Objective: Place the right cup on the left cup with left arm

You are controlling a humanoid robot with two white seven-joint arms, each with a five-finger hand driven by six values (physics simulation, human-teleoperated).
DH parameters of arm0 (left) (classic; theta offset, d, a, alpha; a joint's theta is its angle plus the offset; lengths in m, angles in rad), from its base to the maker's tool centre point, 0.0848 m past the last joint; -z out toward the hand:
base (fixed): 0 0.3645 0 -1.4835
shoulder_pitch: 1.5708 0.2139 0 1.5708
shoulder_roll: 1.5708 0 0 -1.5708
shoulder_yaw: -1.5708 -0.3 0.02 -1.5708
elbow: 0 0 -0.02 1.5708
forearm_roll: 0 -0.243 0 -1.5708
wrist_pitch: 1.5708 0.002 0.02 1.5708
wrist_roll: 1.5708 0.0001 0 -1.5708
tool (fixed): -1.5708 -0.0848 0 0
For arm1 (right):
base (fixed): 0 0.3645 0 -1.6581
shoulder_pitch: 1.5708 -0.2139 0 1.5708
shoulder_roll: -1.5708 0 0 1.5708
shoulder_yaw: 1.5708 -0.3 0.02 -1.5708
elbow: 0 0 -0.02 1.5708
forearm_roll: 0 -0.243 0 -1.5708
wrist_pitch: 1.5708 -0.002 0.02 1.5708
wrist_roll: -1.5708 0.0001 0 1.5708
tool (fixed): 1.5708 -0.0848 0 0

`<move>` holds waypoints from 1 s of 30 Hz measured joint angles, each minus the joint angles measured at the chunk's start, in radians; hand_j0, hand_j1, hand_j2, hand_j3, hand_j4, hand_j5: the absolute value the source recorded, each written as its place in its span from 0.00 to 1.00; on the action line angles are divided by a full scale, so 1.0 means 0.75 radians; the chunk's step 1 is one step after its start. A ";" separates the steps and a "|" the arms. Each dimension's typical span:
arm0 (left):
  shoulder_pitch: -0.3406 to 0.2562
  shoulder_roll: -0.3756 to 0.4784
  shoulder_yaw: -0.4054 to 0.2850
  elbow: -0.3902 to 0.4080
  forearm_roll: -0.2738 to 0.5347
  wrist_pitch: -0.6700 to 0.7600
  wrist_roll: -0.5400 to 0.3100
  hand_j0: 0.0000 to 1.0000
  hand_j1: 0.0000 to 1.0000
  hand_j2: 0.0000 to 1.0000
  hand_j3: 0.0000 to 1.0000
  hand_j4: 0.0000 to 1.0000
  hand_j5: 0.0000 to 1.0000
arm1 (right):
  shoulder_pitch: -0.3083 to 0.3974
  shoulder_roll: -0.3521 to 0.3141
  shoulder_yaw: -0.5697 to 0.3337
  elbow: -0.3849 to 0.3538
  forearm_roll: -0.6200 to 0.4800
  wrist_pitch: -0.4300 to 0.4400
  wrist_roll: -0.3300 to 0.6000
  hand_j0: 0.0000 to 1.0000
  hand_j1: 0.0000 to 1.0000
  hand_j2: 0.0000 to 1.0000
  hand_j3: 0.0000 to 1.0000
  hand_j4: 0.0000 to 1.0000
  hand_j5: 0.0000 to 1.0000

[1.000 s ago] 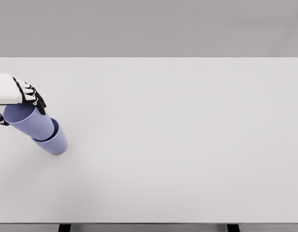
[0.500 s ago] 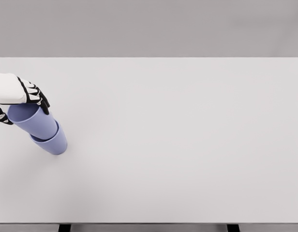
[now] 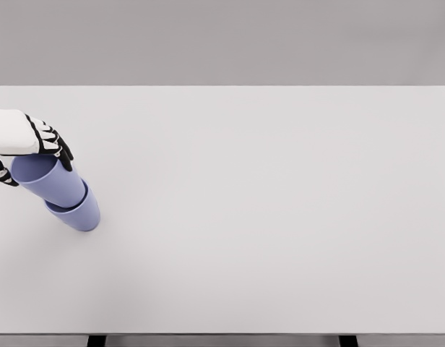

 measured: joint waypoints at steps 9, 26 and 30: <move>0.000 0.003 0.001 -0.002 -0.004 0.000 0.001 0.73 0.73 0.73 0.73 0.73 0.73 | 0.000 0.000 0.000 0.000 0.000 0.000 0.000 1.00 1.00 1.00 1.00 1.00 1.00; 0.000 0.003 0.003 -0.004 -0.005 0.000 0.002 0.83 0.83 0.83 0.83 0.83 0.83 | 0.000 0.000 0.000 0.000 0.000 0.000 0.000 1.00 1.00 1.00 1.00 1.00 1.00; 0.000 0.003 0.004 -0.005 -0.005 0.000 0.002 0.84 0.84 0.84 0.84 0.84 0.84 | 0.000 0.000 0.000 0.000 0.000 0.000 0.000 1.00 1.00 1.00 1.00 1.00 1.00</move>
